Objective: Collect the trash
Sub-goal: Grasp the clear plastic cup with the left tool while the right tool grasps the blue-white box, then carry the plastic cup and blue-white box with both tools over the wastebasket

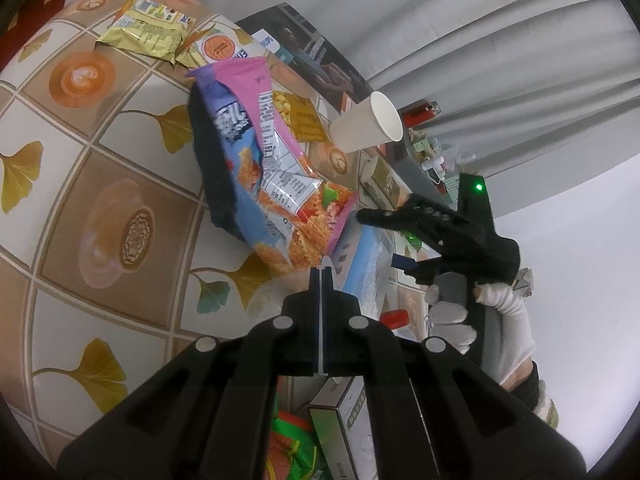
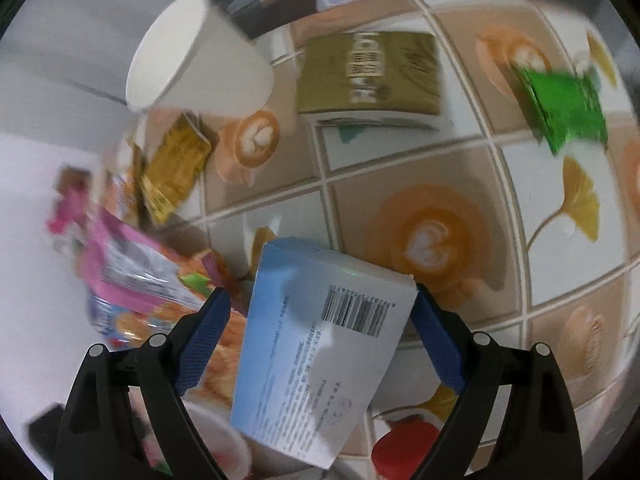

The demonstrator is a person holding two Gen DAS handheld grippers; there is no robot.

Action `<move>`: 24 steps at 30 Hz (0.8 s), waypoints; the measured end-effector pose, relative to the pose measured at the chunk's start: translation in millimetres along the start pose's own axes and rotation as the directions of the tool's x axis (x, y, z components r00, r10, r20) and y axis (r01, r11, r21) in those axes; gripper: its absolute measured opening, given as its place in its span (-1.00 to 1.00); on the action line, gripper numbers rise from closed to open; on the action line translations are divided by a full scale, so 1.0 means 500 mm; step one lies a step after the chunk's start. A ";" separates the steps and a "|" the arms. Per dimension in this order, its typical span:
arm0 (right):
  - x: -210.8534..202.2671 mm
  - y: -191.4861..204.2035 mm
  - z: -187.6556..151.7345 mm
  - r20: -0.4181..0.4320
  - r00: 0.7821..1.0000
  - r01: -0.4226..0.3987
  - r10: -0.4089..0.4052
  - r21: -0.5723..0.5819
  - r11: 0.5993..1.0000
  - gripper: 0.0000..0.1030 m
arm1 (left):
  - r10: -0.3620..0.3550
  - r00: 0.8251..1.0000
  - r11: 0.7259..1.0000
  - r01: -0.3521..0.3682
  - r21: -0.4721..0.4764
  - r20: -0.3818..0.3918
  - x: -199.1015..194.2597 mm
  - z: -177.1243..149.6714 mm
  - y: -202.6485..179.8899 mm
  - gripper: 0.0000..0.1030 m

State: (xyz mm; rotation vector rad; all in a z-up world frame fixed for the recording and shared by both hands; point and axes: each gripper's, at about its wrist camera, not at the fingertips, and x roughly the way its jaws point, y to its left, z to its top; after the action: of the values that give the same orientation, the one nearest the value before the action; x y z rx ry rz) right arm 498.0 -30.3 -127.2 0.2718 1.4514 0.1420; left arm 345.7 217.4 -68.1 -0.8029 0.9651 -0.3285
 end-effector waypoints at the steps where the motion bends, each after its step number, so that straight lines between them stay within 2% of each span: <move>1: 0.005 0.010 -0.004 0.011 0.999 0.033 -0.033 -0.025 0.999 0.70 | -0.001 1.000 1.000 0.001 -0.002 0.001 -0.001 -0.002 -0.001 -1.00; 4: 0.011 0.029 -0.012 0.036 0.996 0.083 -0.081 -0.062 0.995 0.67 | -0.004 1.000 1.000 0.004 -0.002 0.001 -0.003 -0.004 -0.001 -1.00; 6: 0.009 0.035 -0.015 0.053 0.995 0.088 -0.085 -0.065 0.994 0.50 | -0.007 1.000 1.000 0.007 -0.002 0.004 -0.005 -0.005 -0.002 -1.00; 10: 0.001 0.019 -0.017 0.056 0.998 0.034 -0.032 -0.040 0.999 0.49 | -0.011 1.000 1.000 0.011 -0.001 0.017 -0.008 -0.005 -0.007 -1.00; 16: -0.062 -0.038 -0.033 0.125 0.991 -0.047 0.050 -0.024 0.999 0.48 | -0.012 0.999 1.000 0.011 0.026 0.047 -0.023 -0.005 -0.026 -1.00; 19: -0.108 -0.052 -0.046 0.182 0.979 -0.087 0.091 -0.027 0.996 0.47 | -0.016 0.998 0.999 0.014 0.043 0.061 -0.035 -0.007 -0.042 -1.00; 24: -0.206 -0.075 -0.068 0.299 0.940 -0.159 0.165 -0.046 0.986 0.45 | -0.022 0.996 0.997 0.015 0.081 0.087 -0.058 -0.013 -0.076 -1.00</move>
State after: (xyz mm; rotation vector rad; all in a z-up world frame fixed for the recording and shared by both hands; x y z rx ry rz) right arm 449.8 -89.6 -41.5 0.3797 1.1217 0.2391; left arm 328.0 205.6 -24.8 -0.7474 0.8574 -0.3438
